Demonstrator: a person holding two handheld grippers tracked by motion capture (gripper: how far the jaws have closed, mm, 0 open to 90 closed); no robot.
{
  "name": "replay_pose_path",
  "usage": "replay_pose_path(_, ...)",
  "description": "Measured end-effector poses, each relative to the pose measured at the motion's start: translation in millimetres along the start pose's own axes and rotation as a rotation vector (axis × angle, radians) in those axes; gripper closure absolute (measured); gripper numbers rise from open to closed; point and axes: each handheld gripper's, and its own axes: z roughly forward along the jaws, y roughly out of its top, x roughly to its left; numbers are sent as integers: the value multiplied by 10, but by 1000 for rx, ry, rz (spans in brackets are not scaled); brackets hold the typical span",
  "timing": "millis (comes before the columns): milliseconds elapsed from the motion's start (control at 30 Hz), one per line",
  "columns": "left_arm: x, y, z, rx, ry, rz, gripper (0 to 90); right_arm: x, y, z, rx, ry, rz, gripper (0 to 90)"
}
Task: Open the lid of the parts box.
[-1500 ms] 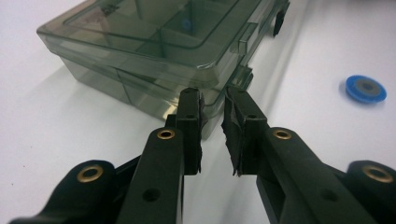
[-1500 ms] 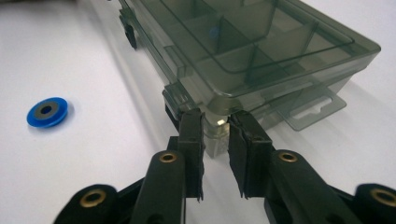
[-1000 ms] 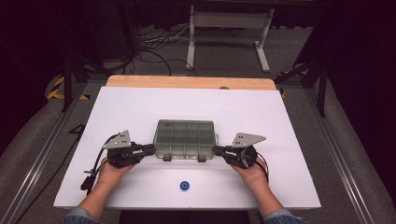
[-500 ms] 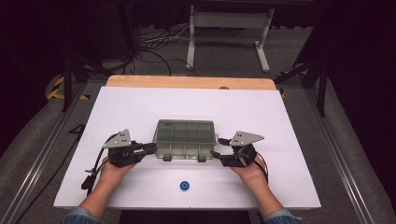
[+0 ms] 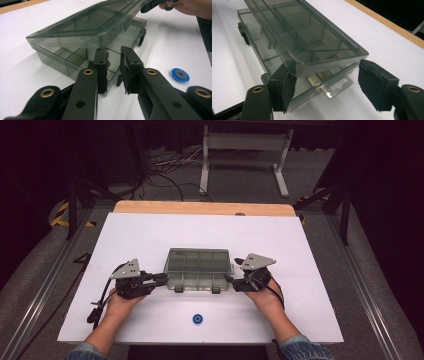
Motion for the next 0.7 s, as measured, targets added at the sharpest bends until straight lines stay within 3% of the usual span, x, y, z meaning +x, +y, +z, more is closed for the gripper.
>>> replay_pose_path(200,-5,0,9,4,-24,-8,641,-42,83,-39,-25,11,11,313)
replay_pose_path(267,-16,2,16,13,-34,11,619,-51,107,-42,-31,13,10,313)
replay_pose_path(533,-92,-5,127,113,-42,53,531,-115,283,-59,-63,20,1,313)
replay_pose_path(700,-89,-11,140,120,-54,47,522,-192,387,-56,-84,16,5,313)
